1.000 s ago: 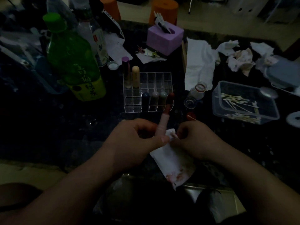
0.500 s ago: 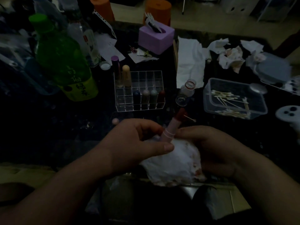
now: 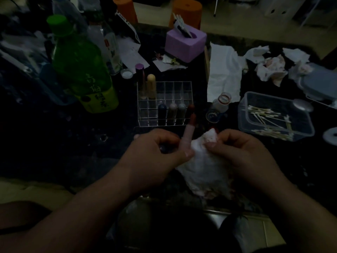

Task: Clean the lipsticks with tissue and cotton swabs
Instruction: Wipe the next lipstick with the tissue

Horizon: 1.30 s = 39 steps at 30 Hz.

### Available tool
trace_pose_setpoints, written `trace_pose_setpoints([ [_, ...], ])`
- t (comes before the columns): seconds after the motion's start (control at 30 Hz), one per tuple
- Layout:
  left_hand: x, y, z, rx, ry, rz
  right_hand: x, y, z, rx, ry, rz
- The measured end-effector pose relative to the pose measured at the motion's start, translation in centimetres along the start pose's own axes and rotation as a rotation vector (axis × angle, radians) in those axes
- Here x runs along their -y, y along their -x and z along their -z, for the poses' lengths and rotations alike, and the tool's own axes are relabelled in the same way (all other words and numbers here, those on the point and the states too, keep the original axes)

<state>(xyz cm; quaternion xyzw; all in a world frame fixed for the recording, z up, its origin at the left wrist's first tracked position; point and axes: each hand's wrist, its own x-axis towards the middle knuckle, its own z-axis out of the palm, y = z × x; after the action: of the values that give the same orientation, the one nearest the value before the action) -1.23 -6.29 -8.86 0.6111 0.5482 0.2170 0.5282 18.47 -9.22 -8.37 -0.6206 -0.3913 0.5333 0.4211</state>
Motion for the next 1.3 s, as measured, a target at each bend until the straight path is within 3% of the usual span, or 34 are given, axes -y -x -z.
trace_pose_setpoints([
  [0.1, -0.5, 0.3, 0.1, -0.072, 0.024, -0.02, 0.2, 0.5, -0.4, -0.058, 0.016, 0.083],
  [0.27, -1.5, 0.9, -0.1, 0.051, 0.289, -0.03, 0.5, 2.2, -2.1, -0.121, -0.024, 0.255],
  [0.47, -1.3, 1.1, -0.4, 0.04, 0.402, -0.08, -0.4, 2.8, -2.7, -0.056, -0.085, 0.332],
  [0.6, -1.5, 1.3, 0.0, 0.01, 0.332, -0.129, -0.6, 2.1, -1.3, 0.145, -0.212, 0.302],
  [0.7, -1.7, 1.5, 0.1, 0.005, 0.289, -0.15, -0.6, 1.5, -0.5, 0.212, -0.424, 0.072],
  [0.87, -1.9, 1.7, 0.3, 0.048, 0.233, -0.169, 0.5, 1.4, -0.2, 0.298, -0.219, 0.182],
  [1.3, -2.4, 2.1, 1.1, 0.176, 0.125, -0.154, 1.2, 1.1, 0.4, 0.279, 0.12, 0.491],
])
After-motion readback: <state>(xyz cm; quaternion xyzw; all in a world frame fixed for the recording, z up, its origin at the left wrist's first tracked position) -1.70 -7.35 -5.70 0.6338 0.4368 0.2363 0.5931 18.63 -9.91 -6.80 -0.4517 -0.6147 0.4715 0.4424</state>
